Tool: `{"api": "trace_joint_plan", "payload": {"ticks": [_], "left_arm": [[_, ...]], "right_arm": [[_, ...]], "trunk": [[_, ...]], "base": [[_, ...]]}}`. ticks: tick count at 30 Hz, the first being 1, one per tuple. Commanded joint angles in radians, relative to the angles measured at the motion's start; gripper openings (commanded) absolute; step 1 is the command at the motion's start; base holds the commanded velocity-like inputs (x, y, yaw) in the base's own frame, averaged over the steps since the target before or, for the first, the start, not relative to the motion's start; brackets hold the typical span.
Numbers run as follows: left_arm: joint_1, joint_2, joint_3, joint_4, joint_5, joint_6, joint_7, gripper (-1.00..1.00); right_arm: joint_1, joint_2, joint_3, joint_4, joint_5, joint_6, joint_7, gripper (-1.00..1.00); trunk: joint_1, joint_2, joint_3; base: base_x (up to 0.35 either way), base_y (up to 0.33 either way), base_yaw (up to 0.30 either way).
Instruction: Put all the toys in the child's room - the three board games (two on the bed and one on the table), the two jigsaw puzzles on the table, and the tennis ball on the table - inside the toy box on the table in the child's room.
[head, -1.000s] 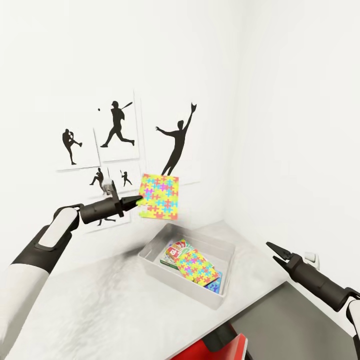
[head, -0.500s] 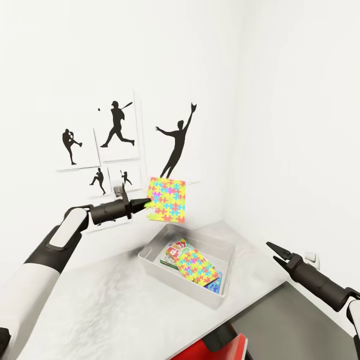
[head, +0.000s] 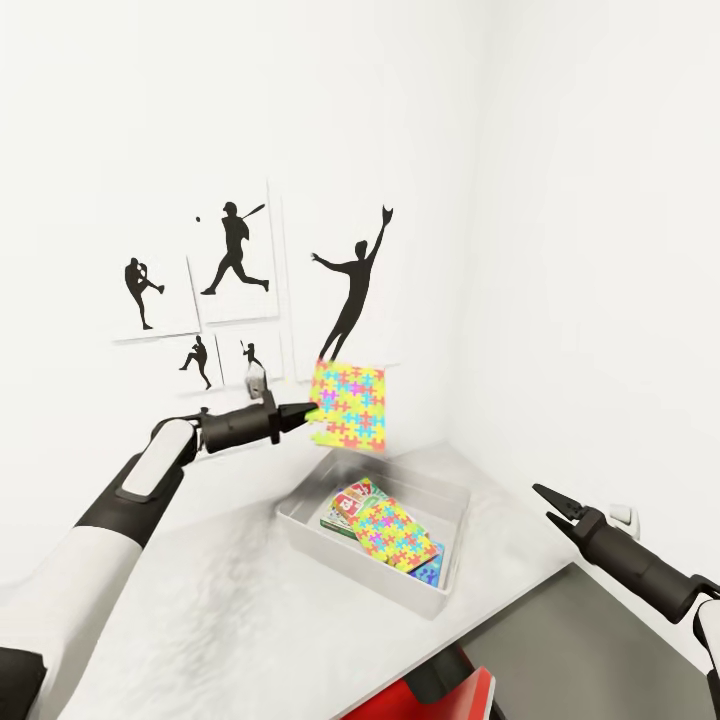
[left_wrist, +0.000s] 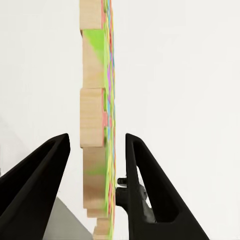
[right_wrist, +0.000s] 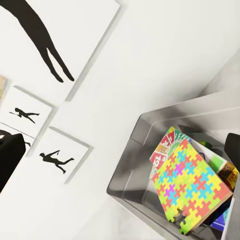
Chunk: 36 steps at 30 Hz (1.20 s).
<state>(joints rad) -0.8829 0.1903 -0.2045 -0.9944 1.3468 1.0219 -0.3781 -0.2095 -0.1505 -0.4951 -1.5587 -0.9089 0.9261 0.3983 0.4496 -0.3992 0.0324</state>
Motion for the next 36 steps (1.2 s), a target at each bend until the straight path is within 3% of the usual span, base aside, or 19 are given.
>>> {"api": "trace_joint_plan", "payload": {"ticks": [1, 14, 24, 28, 36], "left_arm": [[-0.001, -0.004, -0.001, 0.01, -0.005, 0.0, 0.0, -1.0], [-0.001, -0.059, -0.001, 0.032, -0.008, -0.016, 0.109, -1.0], [-0.001, -0.138, -0.003, 0.165, -0.01, -0.107, 0.164, -1.0], [-0.001, -0.166, -0.033, 0.184, -0.009, -0.16, 0.182, -1.0], [-0.002, -0.189, -0.12, 0.214, -0.008, -0.278, 0.202, -1.0]], "right_arm": [[-0.001, 0.0, -0.001, 0.0, 0.005, 0.005, 0.007, 1.0], [-0.001, 0.0, -0.002, 0.0, 0.005, 0.005, 0.007, 1.0], [-0.001, -0.001, -0.002, 0.0, 0.005, 0.005, 0.007, 1.0], [-0.001, -0.001, -0.002, 0.0, 0.005, 0.005, 0.007, 1.0], [0.0, -0.001, -0.002, 0.0, 0.005, 0.005, 0.007, 1.0]], "trunk": [[0.0, -0.001, 0.0], [0.0, -0.001, 0.0], [0.0, -0.001, 0.0], [0.0, -0.001, 0.0], [0.0, -0.001, 0.0]], "base": [[0.0, 0.0, 0.0], [0.0, 0.0, 0.0], [0.0, 0.0, 0.0], [0.0, 0.0, 0.0], [0.0, 0.0, 0.0]]}}
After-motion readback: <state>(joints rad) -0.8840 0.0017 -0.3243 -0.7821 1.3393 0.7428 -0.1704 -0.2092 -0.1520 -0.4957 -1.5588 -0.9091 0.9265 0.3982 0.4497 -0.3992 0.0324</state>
